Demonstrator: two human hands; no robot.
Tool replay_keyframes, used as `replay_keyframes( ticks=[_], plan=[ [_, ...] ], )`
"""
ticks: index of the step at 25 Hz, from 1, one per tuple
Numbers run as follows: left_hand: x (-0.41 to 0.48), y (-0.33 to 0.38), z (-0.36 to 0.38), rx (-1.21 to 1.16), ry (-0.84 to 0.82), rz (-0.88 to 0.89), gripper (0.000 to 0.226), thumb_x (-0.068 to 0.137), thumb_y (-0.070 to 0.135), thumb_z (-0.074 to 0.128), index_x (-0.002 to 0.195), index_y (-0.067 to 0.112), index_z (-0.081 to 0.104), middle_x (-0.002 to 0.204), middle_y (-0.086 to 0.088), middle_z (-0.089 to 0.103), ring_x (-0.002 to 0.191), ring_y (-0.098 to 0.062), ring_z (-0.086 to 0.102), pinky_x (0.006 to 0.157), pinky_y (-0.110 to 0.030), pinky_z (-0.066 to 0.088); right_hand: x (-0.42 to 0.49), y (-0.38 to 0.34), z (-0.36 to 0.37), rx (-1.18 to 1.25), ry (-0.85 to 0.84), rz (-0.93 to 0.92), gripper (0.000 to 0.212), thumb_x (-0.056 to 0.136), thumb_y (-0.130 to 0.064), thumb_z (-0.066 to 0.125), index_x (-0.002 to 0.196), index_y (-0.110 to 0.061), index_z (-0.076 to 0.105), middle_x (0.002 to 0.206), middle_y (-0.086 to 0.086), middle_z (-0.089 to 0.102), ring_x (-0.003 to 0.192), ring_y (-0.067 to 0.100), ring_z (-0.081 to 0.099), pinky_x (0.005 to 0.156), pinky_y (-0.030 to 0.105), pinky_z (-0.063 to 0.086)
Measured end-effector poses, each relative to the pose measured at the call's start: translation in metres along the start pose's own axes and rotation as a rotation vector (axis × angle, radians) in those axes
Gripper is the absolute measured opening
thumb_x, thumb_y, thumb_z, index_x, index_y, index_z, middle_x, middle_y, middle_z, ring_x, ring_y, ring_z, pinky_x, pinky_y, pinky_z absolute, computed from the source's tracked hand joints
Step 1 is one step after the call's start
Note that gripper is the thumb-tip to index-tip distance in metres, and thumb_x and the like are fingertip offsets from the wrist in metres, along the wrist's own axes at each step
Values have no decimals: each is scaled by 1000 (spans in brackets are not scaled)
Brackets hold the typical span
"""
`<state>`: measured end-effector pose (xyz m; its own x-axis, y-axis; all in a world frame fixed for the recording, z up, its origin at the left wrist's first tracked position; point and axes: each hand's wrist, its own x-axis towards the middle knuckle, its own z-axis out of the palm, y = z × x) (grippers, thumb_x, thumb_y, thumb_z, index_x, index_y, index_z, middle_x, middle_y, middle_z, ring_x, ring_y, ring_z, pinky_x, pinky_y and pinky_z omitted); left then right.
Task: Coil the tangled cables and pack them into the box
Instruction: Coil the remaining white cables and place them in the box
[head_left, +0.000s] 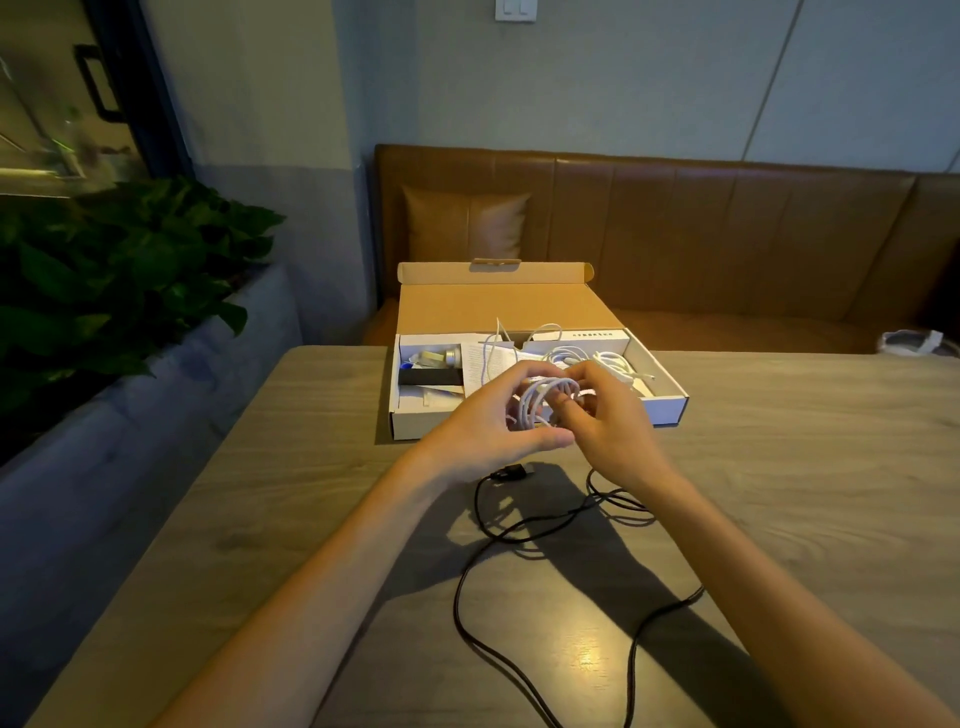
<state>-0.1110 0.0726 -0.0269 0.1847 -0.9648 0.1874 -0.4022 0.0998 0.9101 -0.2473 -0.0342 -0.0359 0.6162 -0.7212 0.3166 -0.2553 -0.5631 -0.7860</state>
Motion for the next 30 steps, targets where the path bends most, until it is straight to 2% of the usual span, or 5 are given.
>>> replay_keyframes(
  ticks=[8,14,20,25,30],
  plan=[
    [3,-14,-4,-182,25,-109,41,103,8,48,138,29,53,122,-5,62,108,-19,60,78,-25,53,3,-7,-10,49,18,-6,19,93,-37,68,106,-24,65,74,0,71,62,17,67,55,27,57],
    [7,-21,5,-268,131,-207,29,108,15,40,127,31,56,119,-5,64,99,-19,63,70,-27,51,4,-5,-16,352,-328,166,41,88,-27,75,128,-22,66,97,4,75,83,17,69,72,25,56],
    [7,-16,-1,-350,105,-295,25,107,19,45,126,22,60,113,-8,71,98,-17,71,73,-32,61,10,4,-14,429,-128,315,29,87,-15,77,115,-12,71,87,7,74,75,16,67,72,28,56],
    [10,-15,5,31,105,-63,36,109,23,38,143,26,50,126,-2,63,100,-16,67,66,-24,58,13,11,-18,487,-145,380,24,86,-15,77,110,-10,75,93,10,75,81,19,67,71,27,54],
    [29,-7,20,52,60,-120,47,103,36,52,148,28,42,113,-5,63,85,-16,70,66,-26,59,21,24,-30,453,-18,327,19,90,-25,73,102,-11,77,94,8,76,88,23,71,78,36,59]
  ],
)
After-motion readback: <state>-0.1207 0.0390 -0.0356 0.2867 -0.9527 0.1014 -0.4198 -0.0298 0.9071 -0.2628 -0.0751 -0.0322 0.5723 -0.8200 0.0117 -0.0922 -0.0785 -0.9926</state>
